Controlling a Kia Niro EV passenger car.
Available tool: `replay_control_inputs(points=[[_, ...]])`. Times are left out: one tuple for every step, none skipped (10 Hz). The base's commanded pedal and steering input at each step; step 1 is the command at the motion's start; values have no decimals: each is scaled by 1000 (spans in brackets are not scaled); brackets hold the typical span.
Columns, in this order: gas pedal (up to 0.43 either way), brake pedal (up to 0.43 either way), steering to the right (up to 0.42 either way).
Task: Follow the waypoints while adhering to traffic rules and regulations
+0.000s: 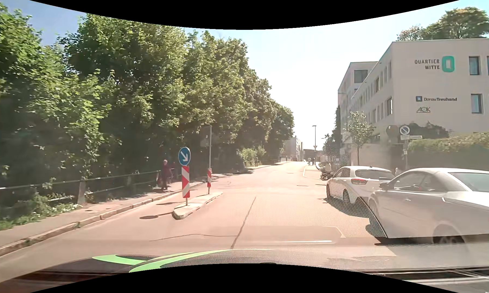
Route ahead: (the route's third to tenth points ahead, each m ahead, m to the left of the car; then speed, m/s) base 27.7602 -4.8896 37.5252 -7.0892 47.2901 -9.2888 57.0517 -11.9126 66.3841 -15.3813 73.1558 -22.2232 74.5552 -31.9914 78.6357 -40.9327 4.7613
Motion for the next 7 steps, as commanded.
replay_control_inputs(points=[[0, 24, 123], [0, 37, 118], [0, 43, 110], [0, 43, 101], [0, 43, 89], [0, 49, 76], [0, 49, 69]])
